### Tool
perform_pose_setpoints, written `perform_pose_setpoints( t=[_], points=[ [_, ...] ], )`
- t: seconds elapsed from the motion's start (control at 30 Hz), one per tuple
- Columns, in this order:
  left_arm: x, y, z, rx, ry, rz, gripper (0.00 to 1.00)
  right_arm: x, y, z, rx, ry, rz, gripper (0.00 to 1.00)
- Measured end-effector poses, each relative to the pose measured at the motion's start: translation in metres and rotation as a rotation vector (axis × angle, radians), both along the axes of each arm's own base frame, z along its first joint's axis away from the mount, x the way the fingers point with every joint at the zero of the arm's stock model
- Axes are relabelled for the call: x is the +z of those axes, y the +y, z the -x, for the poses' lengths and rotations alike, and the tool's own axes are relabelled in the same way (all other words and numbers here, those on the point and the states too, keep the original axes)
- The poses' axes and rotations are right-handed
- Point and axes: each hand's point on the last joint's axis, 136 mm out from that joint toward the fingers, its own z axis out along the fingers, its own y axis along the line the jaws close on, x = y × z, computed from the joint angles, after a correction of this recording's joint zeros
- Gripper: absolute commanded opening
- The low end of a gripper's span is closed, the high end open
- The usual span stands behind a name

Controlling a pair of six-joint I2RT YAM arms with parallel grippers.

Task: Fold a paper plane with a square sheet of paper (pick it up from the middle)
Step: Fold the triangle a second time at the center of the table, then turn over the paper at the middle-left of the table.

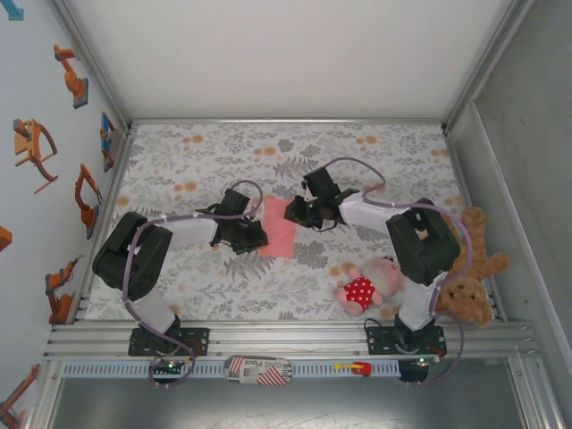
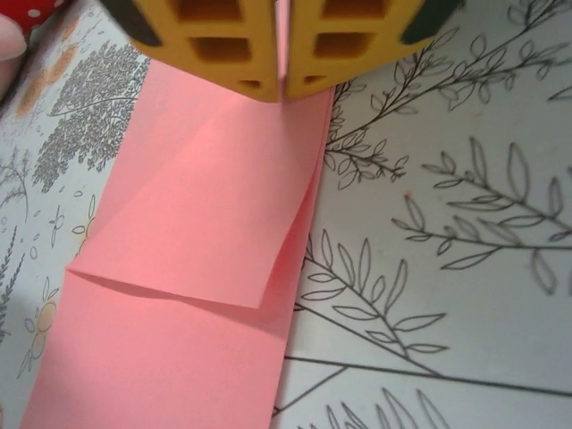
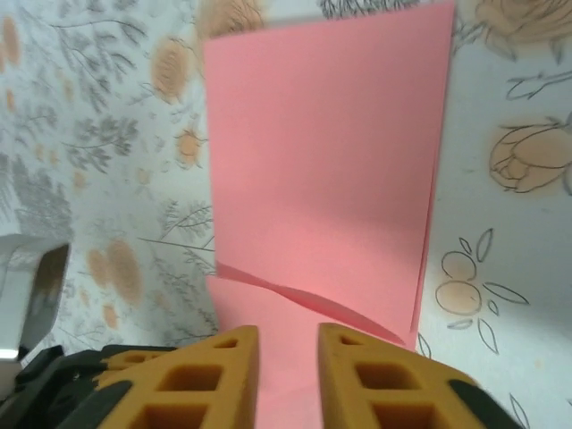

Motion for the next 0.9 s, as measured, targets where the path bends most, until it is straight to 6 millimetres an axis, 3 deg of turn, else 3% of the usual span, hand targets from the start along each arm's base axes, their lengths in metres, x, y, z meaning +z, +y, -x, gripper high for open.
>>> perform_pose_setpoints(
  t=[0.07,0.23,0.43,0.63,0.9],
  points=[
    [0.009,-0.001,-0.004,0.020,-0.018,0.007,0.29,0.002,-0.003,0.004,-0.017,-0.001,-0.015,0.37],
    [0.028,-0.013,-0.024,0.039,-0.080,0.057,0.34,-0.016,-0.011,0.016,-0.057,0.058,-0.011,0.40],
    [0.021,-0.017,-0.041,0.067,-0.090,0.070,0.34,-0.016,-0.010,0.015,-0.082,0.072,-0.033,0.49],
    [0.004,-0.011,-0.050,0.116,-0.051,0.064,0.34,-0.018,-0.005,0.019,-0.068,0.084,-0.042,0.44],
    [0.004,-0.007,-0.057,0.180,-0.030,0.081,0.34,-0.020,0.001,0.018,-0.100,0.107,-0.073,0.33]
  ],
)
